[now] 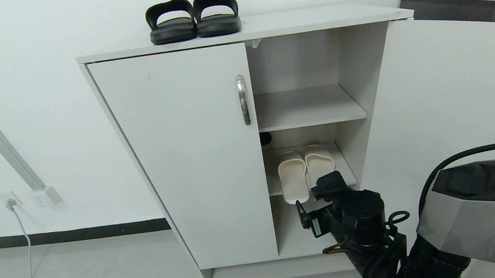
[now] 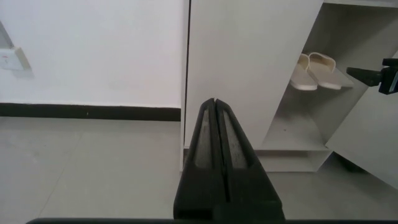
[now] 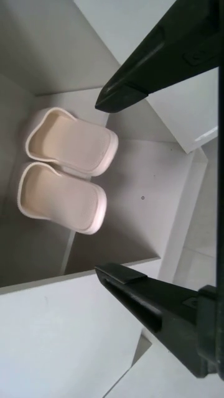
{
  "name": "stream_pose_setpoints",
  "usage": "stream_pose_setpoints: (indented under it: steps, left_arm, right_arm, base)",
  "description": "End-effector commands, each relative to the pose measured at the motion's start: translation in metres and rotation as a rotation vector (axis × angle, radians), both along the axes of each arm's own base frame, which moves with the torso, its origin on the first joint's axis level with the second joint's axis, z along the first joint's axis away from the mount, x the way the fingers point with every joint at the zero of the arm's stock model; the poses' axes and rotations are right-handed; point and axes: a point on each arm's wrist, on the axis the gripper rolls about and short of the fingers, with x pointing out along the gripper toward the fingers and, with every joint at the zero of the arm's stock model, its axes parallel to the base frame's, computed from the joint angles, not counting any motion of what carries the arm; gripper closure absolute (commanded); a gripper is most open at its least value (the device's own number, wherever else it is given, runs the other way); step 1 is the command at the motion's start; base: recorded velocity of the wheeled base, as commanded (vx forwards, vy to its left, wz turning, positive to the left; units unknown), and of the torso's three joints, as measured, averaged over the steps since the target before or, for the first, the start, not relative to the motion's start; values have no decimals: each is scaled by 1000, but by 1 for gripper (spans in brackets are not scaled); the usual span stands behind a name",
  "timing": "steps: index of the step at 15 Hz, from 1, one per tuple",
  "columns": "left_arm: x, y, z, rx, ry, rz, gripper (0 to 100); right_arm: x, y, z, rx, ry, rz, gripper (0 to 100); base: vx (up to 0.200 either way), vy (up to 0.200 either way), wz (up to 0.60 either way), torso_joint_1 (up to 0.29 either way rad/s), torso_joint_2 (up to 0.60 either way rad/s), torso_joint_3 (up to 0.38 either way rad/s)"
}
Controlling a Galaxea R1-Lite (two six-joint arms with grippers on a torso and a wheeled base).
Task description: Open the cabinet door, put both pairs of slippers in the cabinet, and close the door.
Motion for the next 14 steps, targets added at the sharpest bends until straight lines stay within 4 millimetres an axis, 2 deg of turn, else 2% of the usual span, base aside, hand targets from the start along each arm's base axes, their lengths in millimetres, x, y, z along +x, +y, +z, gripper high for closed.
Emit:
stream_pose_setpoints:
  steps: [1,5,14]
  left_arm:
    - [0,0,0,-1,1,2,100]
    - [0,0,0,-3,-1,-2,100]
    - [0,0,0,-3,-1,-1,100]
  right_arm:
    - [0,0,-1,-2,1,1,0]
    - [0,0,-1,-4,4,1,0]
    - [-1,-1,-3,-8,8,1,0]
  base:
    - [0,0,0,0,0,0]
    - [0,0,0,0,0,0]
    - [0,200,0,2,2,6]
